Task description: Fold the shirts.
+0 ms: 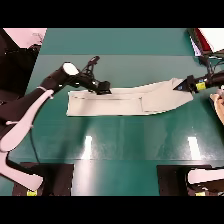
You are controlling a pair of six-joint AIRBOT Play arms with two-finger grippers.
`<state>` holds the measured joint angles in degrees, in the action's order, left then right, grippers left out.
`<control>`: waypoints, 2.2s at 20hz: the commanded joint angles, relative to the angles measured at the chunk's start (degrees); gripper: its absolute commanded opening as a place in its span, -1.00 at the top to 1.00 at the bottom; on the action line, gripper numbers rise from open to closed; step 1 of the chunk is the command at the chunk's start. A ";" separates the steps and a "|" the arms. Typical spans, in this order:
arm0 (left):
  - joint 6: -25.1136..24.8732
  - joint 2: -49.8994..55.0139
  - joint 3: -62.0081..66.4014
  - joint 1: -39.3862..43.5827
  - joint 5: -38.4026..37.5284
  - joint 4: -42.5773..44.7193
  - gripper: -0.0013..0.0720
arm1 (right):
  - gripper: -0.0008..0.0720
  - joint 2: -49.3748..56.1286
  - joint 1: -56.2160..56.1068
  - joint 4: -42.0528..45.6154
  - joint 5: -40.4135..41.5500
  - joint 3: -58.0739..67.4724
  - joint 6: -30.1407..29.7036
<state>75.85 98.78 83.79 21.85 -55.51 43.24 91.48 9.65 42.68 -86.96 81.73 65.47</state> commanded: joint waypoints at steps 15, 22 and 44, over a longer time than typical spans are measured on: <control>4.74 13.03 10.43 8.22 4.87 -0.13 0.90 | 0.95 -1.70 -25.97 -1.95 -4.83 27.93 6.64; 4.70 6.10 10.47 3.93 0.46 6.43 0.91 | 0.95 5.57 -31.04 -1.99 -4.81 35.30 6.64; 3.19 -26.16 5.33 -32.17 -22.34 20.52 0.90 | -0.24 12.17 -42.64 10.88 5.81 24.85 5.31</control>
<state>79.20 73.08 91.81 -9.72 -75.46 65.32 107.39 -39.51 48.34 -74.56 112.42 67.64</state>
